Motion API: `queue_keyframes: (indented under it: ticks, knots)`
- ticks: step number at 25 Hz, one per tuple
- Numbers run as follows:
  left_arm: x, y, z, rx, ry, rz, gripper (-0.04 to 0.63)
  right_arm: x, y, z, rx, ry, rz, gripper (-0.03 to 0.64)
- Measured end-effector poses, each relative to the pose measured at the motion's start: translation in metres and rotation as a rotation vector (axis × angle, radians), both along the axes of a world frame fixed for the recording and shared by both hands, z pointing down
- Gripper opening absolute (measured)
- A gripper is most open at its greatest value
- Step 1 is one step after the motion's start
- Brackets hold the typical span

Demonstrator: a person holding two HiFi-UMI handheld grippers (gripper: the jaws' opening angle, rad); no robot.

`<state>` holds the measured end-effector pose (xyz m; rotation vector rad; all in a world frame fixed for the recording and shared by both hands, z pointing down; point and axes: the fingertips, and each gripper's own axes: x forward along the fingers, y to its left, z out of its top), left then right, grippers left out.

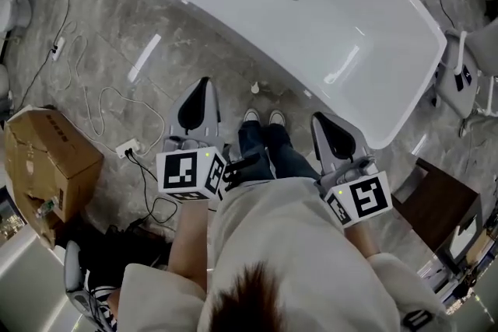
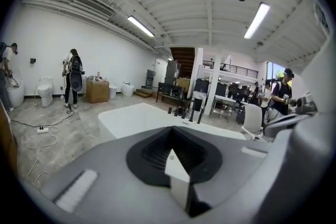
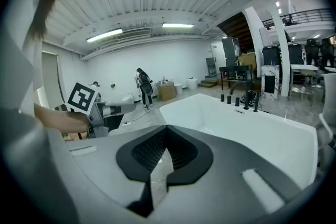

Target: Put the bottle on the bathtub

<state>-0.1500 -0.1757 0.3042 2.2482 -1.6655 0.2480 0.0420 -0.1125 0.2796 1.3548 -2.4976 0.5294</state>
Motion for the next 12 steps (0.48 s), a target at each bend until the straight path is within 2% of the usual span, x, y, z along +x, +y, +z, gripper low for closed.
queue_keyframes:
  ticks: [12]
  knots:
    - [0.002,0.014,-0.063,0.088,0.014,-0.010,0.048,0.015,-0.002,-0.054,0.097,-0.025,0.031,-0.002]
